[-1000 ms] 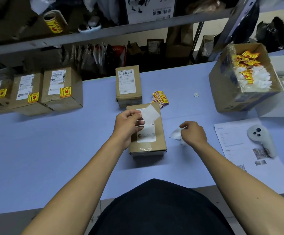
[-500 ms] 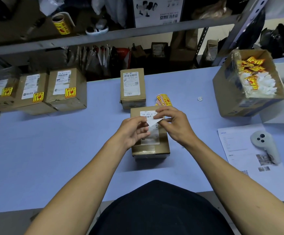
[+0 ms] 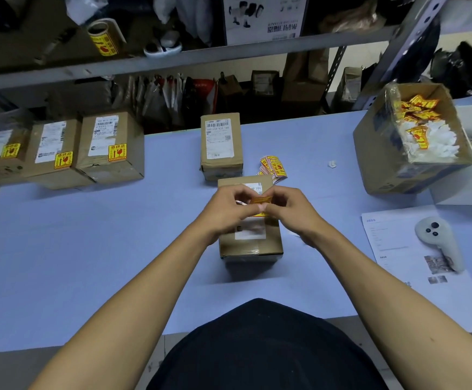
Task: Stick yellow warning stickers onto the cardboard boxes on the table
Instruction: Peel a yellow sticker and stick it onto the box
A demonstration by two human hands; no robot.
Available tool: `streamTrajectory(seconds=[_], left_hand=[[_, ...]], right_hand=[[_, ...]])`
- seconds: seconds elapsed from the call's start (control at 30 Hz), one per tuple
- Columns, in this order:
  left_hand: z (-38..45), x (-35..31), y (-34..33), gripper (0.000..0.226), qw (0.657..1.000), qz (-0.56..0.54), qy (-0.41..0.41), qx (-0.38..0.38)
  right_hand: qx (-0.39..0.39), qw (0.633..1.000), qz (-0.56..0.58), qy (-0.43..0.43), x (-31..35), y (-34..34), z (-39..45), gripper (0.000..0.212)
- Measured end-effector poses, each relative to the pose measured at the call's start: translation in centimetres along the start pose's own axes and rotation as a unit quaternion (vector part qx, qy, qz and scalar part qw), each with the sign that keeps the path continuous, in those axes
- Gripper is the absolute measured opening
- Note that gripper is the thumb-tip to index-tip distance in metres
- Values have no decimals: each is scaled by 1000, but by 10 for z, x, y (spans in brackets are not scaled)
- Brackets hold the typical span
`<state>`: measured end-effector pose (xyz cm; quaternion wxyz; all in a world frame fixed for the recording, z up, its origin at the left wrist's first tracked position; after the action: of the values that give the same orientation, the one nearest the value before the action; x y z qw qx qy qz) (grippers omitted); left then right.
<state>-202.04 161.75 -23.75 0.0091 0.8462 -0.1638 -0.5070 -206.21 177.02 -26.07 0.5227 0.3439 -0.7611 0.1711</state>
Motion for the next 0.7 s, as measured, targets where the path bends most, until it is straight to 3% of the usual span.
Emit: streamTrajectory(seconds=[0.1, 0.27, 0.37, 0.43, 0.5, 0.57, 0.7], left_hand=[[3, -1, 2, 11, 995, 89, -15, -45], [3, -3, 1, 7, 981, 184, -35, -53], [3, 7, 3, 7, 989, 109, -5, -101], [3, 16, 1, 7, 991, -6, 23, -128], [1, 22, -2, 9, 976, -144, 34, -159], [-1, 24, -7, 12, 944, -283, 32, -169], [-1, 27, -15, 10, 892, -431, 28, -134]], right_hand=[[19, 1000, -9, -9, 1, -2, 0, 6], [33, 997, -72, -25, 2, -4, 2, 11], [27, 999, -2, -36, 3, -5, 1, 49], [9, 997, 61, -40, 5, -6, 0, 74], [-16, 996, 70, -51, 5, -7, 1, 83], [-31, 989, 126, -72, 3, -11, 1, 71], [-46, 953, 289, -73, 2, -23, 2, 6]])
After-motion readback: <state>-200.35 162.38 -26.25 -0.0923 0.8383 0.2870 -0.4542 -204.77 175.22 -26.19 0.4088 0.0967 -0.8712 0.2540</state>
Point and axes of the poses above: each hand's wrist, its own z-axis towards the middle knuckle, its own y-axis out of the back of the hand, x = y × z, the point moved 4 cm from there along z, towards the middle knuckle, and after that the axes turned 14 degrees about x, right-handed, at the moved point
